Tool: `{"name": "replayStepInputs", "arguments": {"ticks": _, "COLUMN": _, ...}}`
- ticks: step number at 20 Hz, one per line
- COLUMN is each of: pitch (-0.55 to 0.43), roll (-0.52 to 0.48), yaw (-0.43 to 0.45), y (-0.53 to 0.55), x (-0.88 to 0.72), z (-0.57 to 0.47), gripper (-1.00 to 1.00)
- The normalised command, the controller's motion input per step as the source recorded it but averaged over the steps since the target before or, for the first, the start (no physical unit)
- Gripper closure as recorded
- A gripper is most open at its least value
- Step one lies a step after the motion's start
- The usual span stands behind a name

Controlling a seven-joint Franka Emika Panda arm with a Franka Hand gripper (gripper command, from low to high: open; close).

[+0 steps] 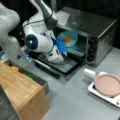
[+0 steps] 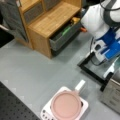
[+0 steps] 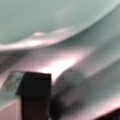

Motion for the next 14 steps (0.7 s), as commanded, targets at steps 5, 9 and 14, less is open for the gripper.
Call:
{"name": "replayStepInputs", "arguments": {"ticks": 5, "pitch": -0.115, "roll": 0.022, "yaw": 0.233, "y": -0.24, "x": 0.10, "z": -0.08, "gripper": 1.00}}
{"name": "replayStepInputs", "arguments": {"ticks": 9, "pitch": -0.118, "roll": 0.023, "yaw": 0.232, "y": -0.22, "x": 0.10, "z": -0.08, "gripper": 1.00}}
{"name": "replayStepInputs", "arguments": {"ticks": 14, "pitch": -0.118, "roll": 0.023, "yaw": 0.232, "y": -0.21, "x": 0.10, "z": -0.08, "gripper": 1.00}}
